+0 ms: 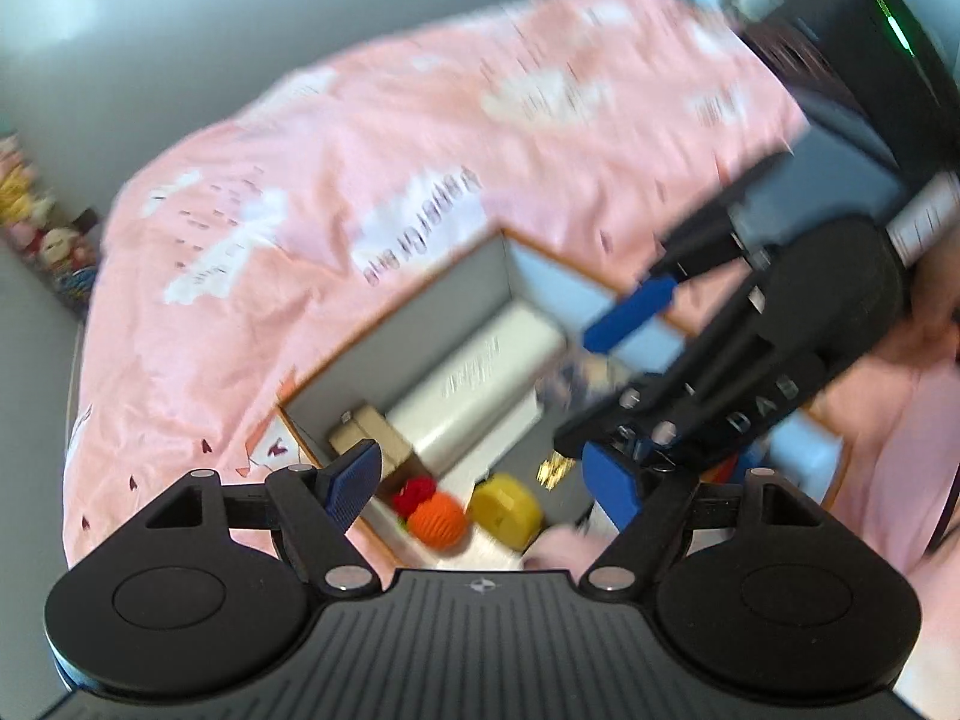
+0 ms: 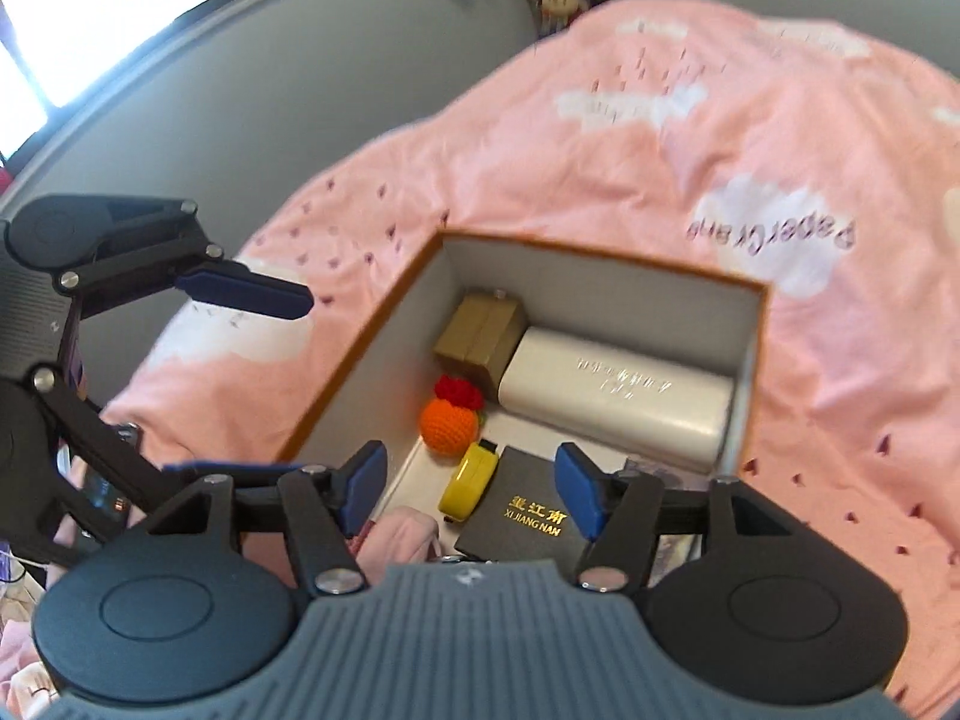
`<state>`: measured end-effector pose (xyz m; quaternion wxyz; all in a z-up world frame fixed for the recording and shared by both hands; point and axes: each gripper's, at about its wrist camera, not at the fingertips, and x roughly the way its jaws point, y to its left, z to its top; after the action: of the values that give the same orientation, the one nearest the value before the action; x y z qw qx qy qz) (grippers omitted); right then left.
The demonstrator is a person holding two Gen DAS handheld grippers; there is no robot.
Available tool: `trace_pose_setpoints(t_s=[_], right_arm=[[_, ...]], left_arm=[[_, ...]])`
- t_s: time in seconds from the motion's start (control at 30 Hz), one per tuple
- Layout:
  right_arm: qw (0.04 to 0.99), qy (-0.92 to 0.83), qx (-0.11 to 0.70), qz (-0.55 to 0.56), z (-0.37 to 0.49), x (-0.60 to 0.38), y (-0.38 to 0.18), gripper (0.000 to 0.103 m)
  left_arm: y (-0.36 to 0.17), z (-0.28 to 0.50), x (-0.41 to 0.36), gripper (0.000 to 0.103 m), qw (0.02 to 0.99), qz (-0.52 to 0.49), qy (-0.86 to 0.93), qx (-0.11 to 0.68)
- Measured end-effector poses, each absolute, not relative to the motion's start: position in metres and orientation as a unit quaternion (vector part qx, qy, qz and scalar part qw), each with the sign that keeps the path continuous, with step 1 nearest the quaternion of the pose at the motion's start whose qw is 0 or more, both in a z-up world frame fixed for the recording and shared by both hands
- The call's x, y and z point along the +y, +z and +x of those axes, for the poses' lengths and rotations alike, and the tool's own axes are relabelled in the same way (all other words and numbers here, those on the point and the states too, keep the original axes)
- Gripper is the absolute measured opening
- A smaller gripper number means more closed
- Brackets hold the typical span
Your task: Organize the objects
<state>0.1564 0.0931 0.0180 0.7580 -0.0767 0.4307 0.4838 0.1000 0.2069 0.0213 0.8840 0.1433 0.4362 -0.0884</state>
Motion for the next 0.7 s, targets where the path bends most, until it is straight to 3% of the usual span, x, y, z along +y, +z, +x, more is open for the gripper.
trace_pose_setpoints(t_s=[0.2, 0.4, 0.7], right_arm=[[0.806, 0.472, 0.354, -0.046, 0.124, 0.047, 0.058, 0.067], [0.857, 0.437, 0.272, -0.034, 0.077, 0.002, 0.083, 0.083], [0.888, 0.369, 0.274, -0.029, 0.038, -0.039, 0.069, 0.089]], left_arm=[[0.066, 0.066, 0.196, 0.090, 0.933, 0.066, 0.024, 0.353], [0.090, 0.022, 0.163, 0.094, 0.952, 0.028, 0.142, 0.270], [0.071, -0.023, 0.119, 0.094, 0.950, -0.033, 0.179, 0.252]])
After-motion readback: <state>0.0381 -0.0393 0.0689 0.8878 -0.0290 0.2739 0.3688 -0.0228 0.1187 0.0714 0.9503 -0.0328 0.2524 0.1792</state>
